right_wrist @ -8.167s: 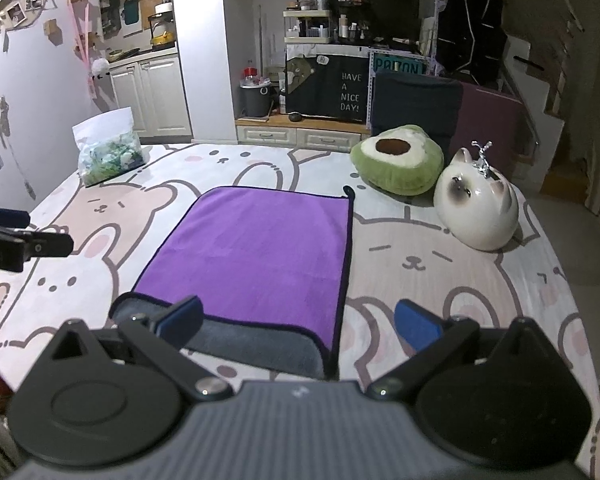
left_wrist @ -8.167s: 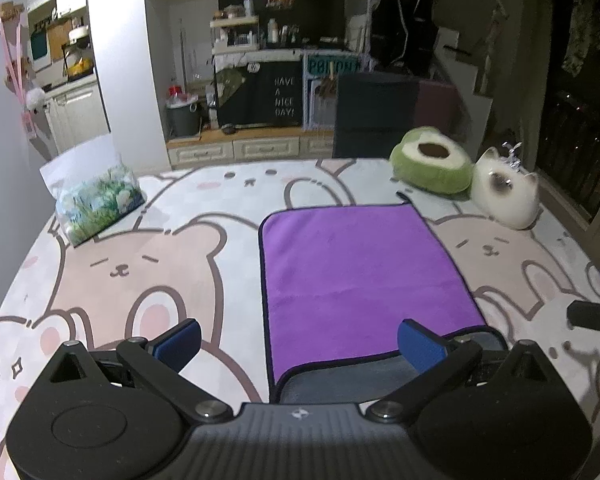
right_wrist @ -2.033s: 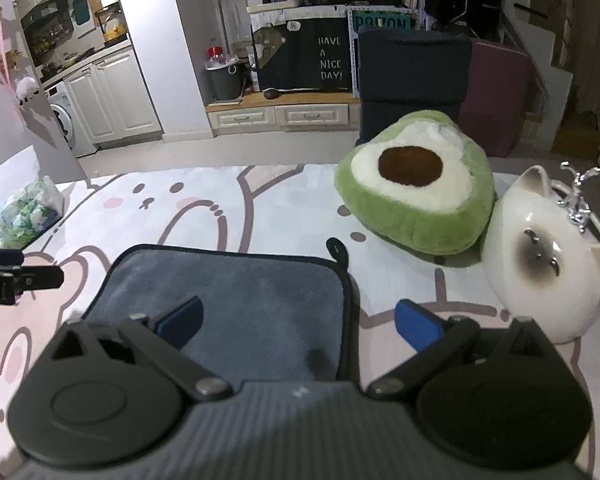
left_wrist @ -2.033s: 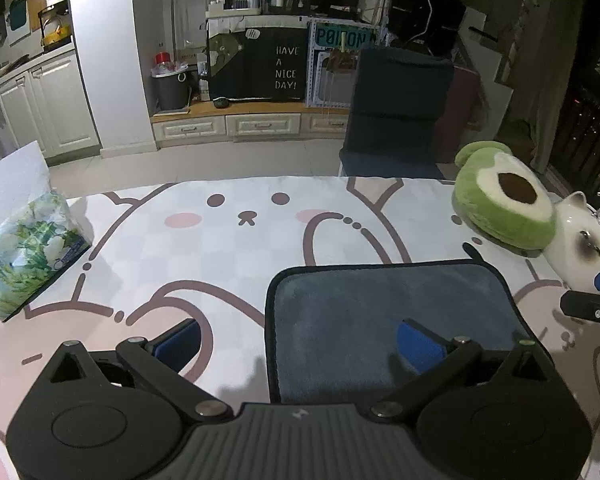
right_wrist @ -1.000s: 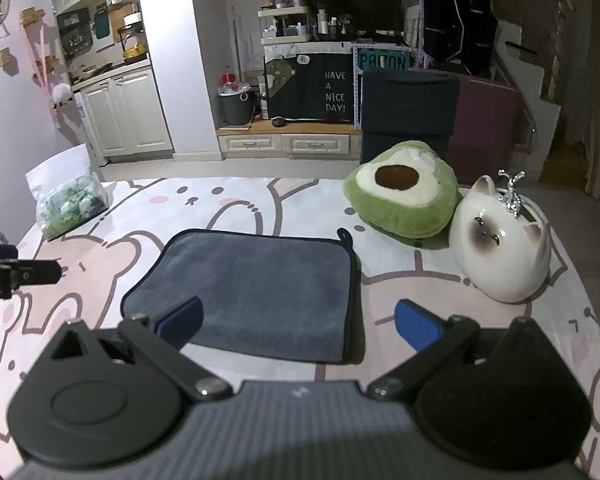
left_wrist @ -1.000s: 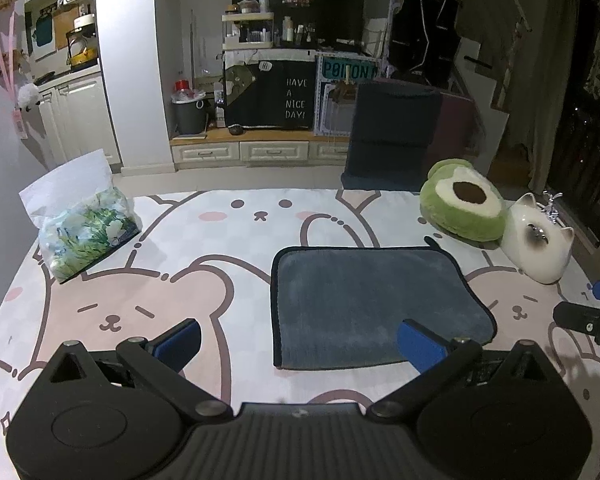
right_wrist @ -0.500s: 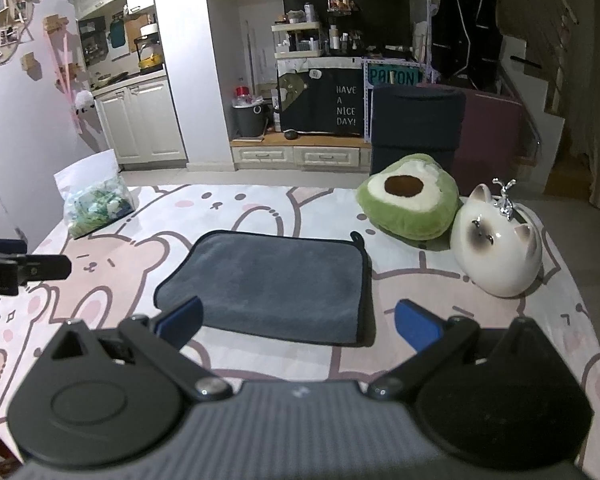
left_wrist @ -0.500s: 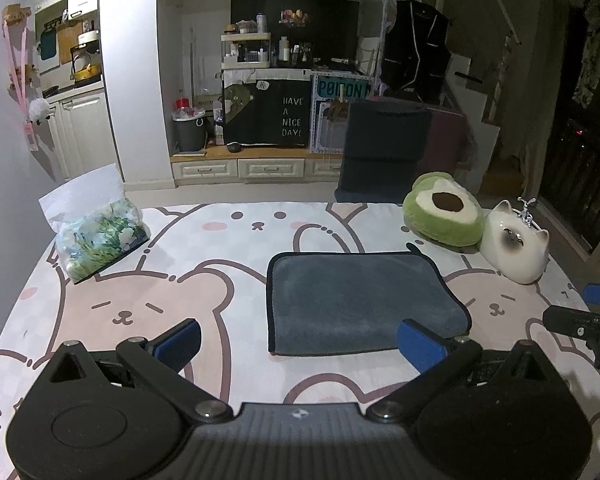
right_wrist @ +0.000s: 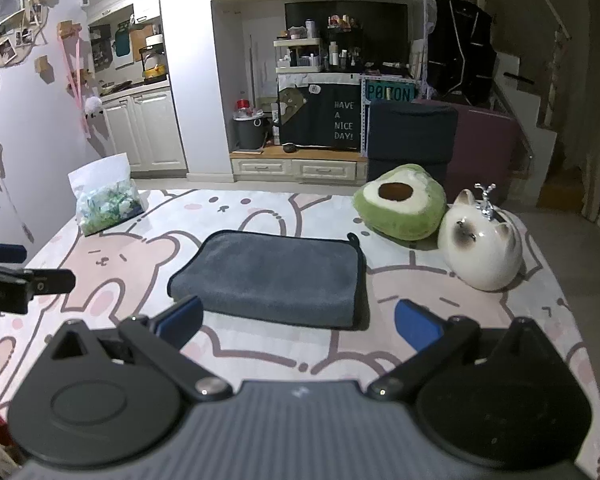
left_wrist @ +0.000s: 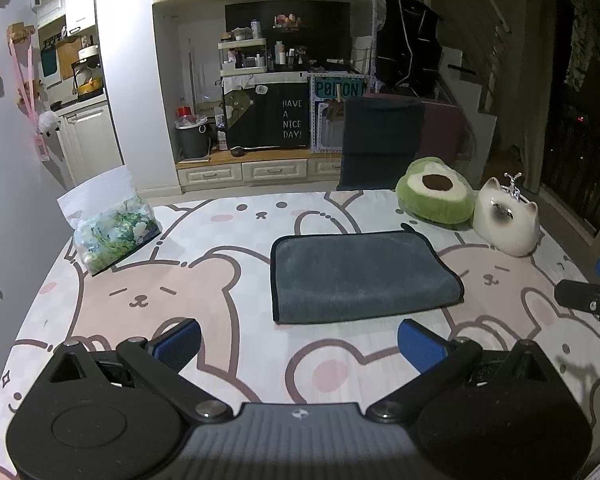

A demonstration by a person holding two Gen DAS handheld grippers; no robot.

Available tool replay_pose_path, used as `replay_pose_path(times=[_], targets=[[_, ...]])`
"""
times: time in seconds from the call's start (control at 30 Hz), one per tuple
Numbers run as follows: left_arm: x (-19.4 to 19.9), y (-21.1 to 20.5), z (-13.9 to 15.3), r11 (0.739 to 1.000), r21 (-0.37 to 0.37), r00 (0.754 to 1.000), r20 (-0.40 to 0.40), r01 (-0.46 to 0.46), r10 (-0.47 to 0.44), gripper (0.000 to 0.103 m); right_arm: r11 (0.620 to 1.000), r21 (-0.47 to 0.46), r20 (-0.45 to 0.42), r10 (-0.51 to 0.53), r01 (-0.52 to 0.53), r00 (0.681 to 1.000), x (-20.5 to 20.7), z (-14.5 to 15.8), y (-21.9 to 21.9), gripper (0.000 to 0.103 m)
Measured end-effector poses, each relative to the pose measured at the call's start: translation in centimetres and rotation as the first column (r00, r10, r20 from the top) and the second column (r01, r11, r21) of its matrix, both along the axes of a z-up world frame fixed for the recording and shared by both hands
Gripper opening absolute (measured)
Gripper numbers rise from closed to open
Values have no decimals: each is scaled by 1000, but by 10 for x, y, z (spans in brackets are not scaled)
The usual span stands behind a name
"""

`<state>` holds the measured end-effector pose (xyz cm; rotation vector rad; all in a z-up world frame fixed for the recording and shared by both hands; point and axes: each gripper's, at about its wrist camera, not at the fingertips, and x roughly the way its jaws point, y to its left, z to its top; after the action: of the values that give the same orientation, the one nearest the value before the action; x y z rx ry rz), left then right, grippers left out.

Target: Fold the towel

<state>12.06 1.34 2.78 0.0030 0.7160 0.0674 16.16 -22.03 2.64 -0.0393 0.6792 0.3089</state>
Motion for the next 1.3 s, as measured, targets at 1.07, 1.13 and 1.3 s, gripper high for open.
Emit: replay_pose_path(times=[1.07, 1.13, 1.3], targets=[[-60, -11, -28, 1000, 6, 1000, 8, 3, -3, 103, 998, 3, -37, -57, 57, 998, -66, -28, -19, 103], [-60, -11, -29, 1000, 6, 1000, 7, 7, -7, 103, 998, 3, -33, -59, 59, 998, -67, -29, -19, 103], [-60, -11, -31, 1000, -1, 1000, 7, 3, -3, 103, 998, -14, -20, -59, 59, 998, -69, -28, -16, 103]])
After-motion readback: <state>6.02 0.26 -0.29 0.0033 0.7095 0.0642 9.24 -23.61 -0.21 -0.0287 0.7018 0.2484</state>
